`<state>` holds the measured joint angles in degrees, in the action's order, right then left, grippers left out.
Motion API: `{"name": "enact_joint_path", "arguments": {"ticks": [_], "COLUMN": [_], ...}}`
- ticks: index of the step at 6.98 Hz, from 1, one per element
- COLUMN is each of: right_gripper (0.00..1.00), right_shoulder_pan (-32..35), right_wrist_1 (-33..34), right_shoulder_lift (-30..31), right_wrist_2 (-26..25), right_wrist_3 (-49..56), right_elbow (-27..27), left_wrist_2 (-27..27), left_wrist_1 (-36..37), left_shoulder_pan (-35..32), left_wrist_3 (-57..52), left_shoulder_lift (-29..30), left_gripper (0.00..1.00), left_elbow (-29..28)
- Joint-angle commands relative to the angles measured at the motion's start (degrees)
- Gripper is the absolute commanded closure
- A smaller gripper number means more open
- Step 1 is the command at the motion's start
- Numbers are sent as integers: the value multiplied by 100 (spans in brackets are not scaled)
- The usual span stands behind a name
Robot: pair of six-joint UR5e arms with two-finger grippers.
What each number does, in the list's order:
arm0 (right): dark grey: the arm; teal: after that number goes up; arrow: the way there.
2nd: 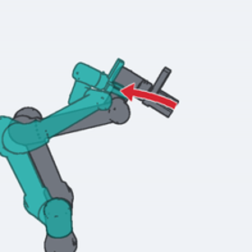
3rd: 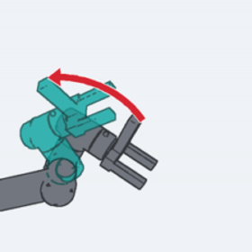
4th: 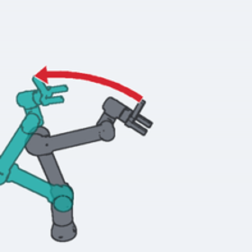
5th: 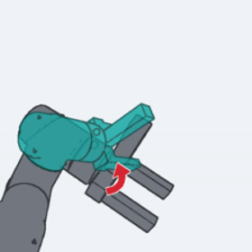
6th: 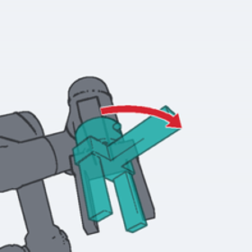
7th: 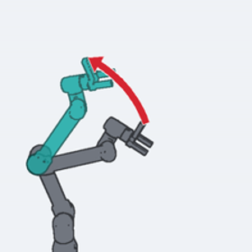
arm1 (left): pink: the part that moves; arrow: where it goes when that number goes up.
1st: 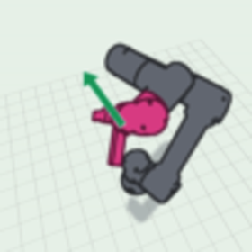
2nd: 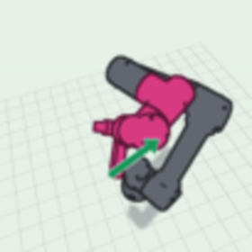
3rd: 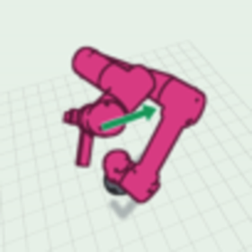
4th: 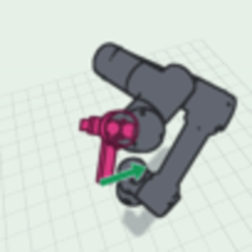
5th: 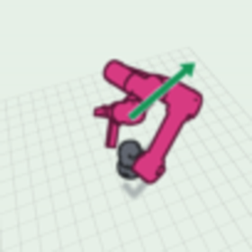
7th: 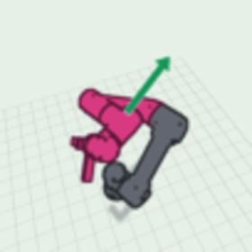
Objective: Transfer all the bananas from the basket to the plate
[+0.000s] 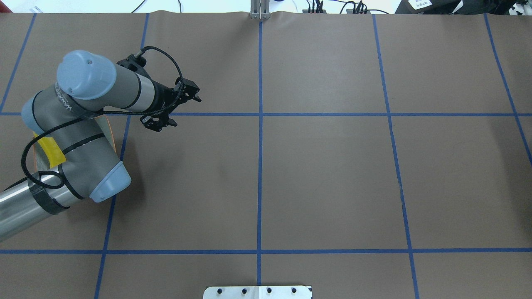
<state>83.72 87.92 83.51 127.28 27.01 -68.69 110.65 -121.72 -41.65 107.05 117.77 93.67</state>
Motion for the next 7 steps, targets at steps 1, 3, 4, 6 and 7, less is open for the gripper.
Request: {"name": "enact_joint_path", "arguments": {"ticks": [1,3,4,6,7], "right_gripper": [77,100,100,100,100], "right_shoulder_pan": [-5,4,4,73,300], "right_wrist_1": [15,6,6,76,94], "right_shoulder_lift": [-45,-62,-62,-53,-88], "right_wrist_2": [-10,-10,-1,-1,51], "right_wrist_3": [-3,-3,23,6,-3], "right_elbow": [-4,-21,-126,-381,-399], "left_wrist_2": [0,-9,0,-9,0], "left_wrist_1": [-1,-1,-1,-1,-1], "left_shoulder_pan": [7,7,7,-1,-1], "left_wrist_3": [0,0,0,9,18], "left_shoulder_lift": [17,26,18,35,35], "left_gripper": [0,0,0,0,0], "left_elbow": [-7,-7,-7,-7,2]}}
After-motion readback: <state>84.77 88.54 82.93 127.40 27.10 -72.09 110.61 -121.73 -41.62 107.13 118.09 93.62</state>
